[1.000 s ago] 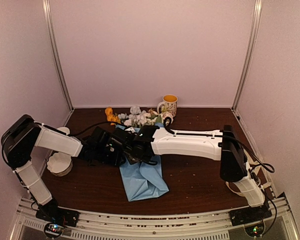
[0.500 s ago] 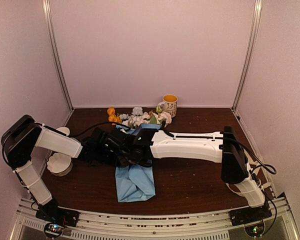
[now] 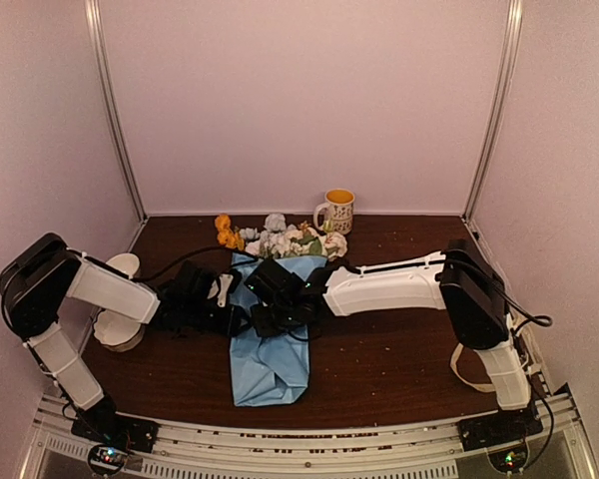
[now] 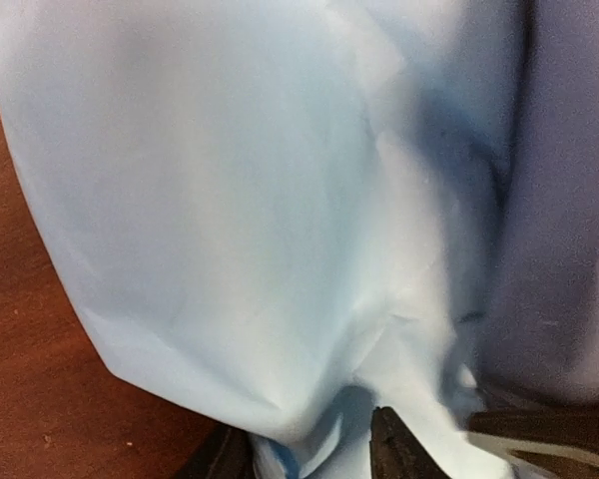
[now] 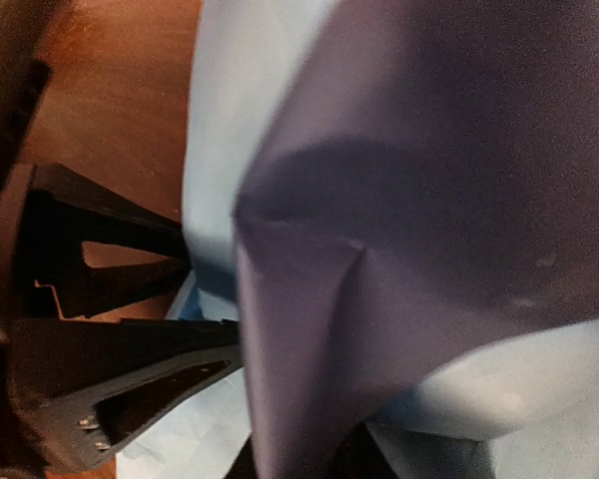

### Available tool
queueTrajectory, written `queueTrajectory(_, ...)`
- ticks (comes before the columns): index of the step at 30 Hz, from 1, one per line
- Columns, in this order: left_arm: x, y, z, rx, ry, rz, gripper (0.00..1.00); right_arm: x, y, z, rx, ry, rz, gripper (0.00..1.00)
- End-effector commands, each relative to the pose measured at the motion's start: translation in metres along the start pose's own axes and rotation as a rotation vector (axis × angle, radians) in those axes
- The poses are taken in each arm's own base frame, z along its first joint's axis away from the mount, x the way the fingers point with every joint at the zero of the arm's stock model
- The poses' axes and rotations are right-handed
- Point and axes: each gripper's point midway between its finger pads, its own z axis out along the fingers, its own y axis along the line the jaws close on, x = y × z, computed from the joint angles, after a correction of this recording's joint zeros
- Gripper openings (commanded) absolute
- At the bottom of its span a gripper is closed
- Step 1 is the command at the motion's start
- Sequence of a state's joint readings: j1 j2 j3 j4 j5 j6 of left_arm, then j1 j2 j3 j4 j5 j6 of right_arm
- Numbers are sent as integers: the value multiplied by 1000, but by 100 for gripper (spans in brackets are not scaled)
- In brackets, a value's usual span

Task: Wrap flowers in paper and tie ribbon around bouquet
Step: Fold the two-thirds-folded wrapping paper at the center of the board.

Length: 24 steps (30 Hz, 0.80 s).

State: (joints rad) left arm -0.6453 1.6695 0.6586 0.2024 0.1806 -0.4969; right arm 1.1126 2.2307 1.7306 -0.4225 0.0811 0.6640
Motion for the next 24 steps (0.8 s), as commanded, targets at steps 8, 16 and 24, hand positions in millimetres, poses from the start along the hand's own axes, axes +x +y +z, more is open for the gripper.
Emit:
queueTrajectory(8,15,-21,-14,124,-13,51,51,-26,39,-17,-455,-93,179,75)
queueTrajectory(16,3,-34,-43,171,-104,91,62,-22,35,-11,-482,-86,215,95)
queueTrajectory(24,0,-47,-54,276,-164,99,69,-23,34,-8,-512,-94,265,95)
